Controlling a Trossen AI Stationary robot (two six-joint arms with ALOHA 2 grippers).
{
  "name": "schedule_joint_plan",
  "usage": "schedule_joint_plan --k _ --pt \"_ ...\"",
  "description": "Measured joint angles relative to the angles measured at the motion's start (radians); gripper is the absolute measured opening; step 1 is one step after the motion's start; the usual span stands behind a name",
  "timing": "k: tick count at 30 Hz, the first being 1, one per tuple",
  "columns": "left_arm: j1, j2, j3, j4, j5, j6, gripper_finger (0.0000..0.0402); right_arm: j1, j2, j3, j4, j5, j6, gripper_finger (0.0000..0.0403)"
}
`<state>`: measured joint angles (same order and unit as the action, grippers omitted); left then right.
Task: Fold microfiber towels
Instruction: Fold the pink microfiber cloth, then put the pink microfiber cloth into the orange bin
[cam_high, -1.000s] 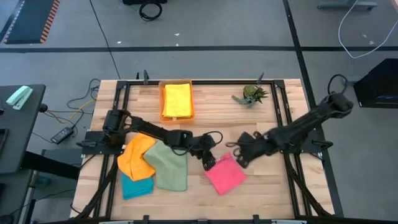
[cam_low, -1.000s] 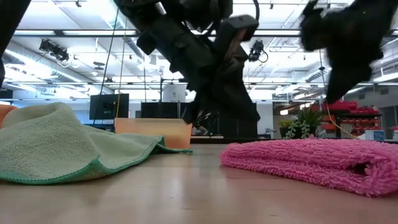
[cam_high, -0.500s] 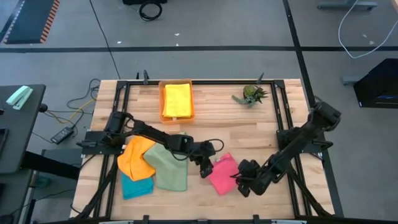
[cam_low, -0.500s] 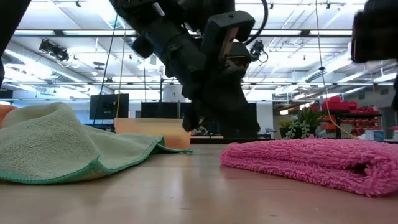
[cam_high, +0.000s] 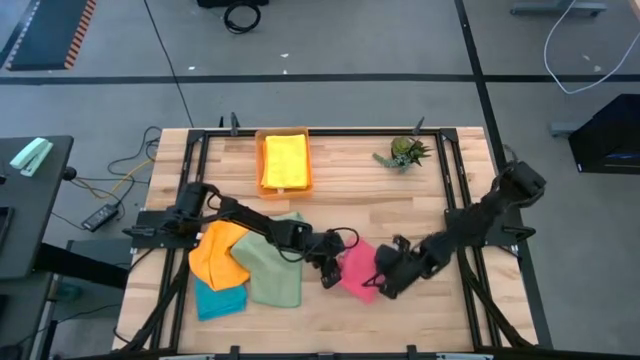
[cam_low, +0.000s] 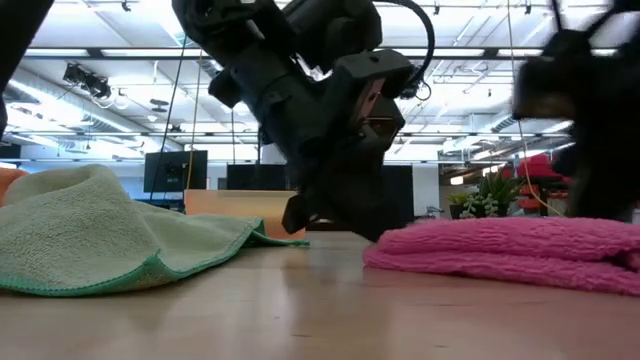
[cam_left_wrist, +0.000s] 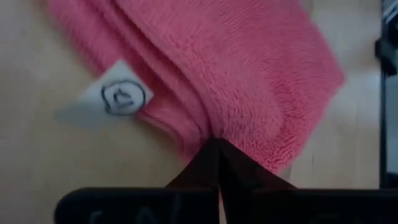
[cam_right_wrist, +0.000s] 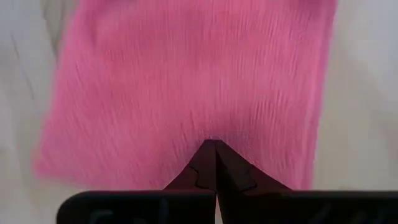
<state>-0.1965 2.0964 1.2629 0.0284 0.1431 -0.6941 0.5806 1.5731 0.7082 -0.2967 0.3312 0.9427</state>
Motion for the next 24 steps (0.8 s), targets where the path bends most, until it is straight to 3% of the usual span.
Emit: schedule_joint_plan --k 4,9,12,16,20,24 --pt "0.032 -0.008 0.0 0.025 0.009 -0.014 0.0006 -0.107 -0.114 0.0 -0.069 -0.046 -0.099 0.0002" --pt "0.079 -0.067 -0.001 -0.044 0.012 -0.044 0.0029 -0.128 -0.318 0.0 -0.172 -0.127 -0.025 0.0007" --pt "0.104 -0.116 0.0 -0.087 0.011 -0.085 0.0039 -0.067 -0.423 0.001 -0.223 -0.086 0.113 0.0015" --pt "0.123 -0.137 0.001 -0.076 0.011 -0.154 0.0063 0.061 -0.479 0.002 -0.266 0.088 0.444 0.0027" --pt "0.107 -0.134 0.001 -0.061 -0.042 -0.186 0.0113 0.17 -0.441 0.002 -0.281 0.132 0.716 0.0045" --pt "0.075 -0.118 0.001 -0.035 -0.118 -0.19 0.0178 0.243 -0.362 0.002 -0.287 0.133 0.879 0.0072"
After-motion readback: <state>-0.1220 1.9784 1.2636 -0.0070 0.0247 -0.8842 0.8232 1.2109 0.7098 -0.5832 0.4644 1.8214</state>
